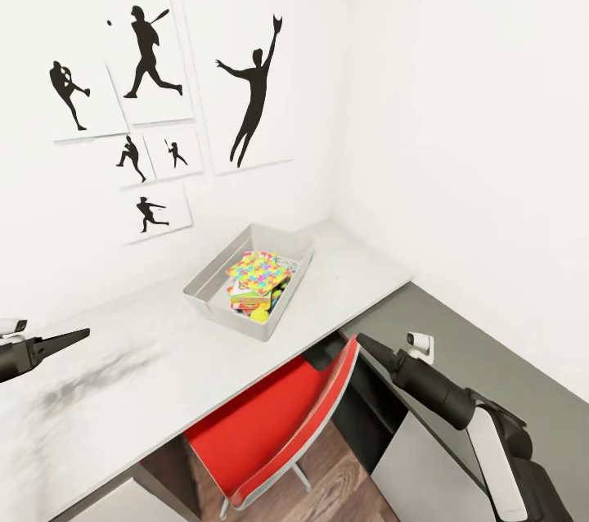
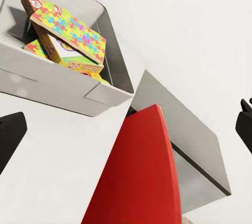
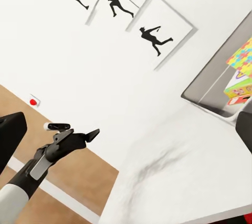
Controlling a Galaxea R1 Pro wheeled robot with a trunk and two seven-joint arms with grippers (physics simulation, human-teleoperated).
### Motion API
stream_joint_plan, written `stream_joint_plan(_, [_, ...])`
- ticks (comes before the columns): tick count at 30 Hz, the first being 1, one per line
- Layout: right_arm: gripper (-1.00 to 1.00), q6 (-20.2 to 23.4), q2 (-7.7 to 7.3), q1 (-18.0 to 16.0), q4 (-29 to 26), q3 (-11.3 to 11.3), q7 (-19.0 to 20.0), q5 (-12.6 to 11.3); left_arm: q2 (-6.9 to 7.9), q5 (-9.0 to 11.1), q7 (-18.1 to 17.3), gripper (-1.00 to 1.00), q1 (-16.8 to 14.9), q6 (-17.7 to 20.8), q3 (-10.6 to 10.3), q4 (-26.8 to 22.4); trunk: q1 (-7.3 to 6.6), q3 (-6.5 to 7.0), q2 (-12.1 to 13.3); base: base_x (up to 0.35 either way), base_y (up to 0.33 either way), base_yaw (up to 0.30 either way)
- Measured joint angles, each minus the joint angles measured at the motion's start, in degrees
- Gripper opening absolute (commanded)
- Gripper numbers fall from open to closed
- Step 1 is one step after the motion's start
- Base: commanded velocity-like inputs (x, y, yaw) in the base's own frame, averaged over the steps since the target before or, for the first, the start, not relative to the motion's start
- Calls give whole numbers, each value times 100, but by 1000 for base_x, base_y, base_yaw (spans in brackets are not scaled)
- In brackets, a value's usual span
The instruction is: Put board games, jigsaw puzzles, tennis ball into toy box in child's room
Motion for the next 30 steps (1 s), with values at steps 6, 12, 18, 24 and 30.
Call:
stream_joint_plan(6, [100,0,0,0,8,-9,2,32,-1,2,0,100,0,0,0,0,0,0,0,0,0,0])
stream_joint_plan(12, [100,0,-1,0,2,-16,11,31,-2,1,0,100,0,0,0,0,0,0,0,0,0,0])
stream_joint_plan(18, [100,0,0,0,8,-14,-2,35,-2,1,0,100,0,0,0,0,0,1,0,-2,0,-3])
stream_joint_plan(24, [100,0,0,1,2,-14,6,31,-2,0,0,100,-1,0,0,1,1,32,-1,-76,0,-85])
stream_joint_plan(30, [100,-1,0,1,5,-14,11,30,-1,-2,0,100,-2,0,-2,1,3,80,0,-234,0,-160])
